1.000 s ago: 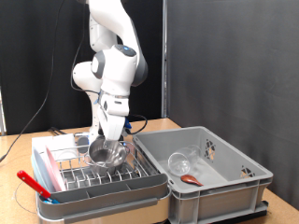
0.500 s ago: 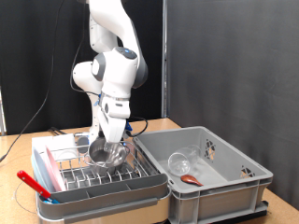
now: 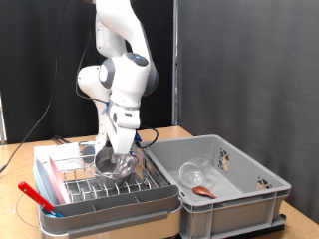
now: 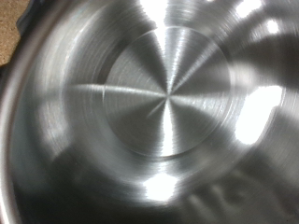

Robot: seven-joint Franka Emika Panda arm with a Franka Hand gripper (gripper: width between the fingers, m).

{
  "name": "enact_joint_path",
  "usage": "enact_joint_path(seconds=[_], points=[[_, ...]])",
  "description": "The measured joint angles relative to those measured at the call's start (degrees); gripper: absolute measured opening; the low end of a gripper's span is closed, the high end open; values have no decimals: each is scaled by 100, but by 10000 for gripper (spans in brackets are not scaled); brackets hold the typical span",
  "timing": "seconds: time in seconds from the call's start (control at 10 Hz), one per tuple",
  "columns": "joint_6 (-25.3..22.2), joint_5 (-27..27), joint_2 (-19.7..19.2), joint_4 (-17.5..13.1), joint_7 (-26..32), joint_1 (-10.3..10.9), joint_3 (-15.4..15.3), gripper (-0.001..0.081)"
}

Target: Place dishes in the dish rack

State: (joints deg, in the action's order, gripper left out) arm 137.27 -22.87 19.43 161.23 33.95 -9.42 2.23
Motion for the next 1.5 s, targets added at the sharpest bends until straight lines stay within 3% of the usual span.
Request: enact_joint_path(seconds=[0.7, 1.0, 1.5], points=[[175, 17, -7, -202, -247, -1, 8, 803], [371, 9, -15, -656, -609, -8, 2, 803], [429, -546, -1006, -1708, -1517, -229, 6, 803]])
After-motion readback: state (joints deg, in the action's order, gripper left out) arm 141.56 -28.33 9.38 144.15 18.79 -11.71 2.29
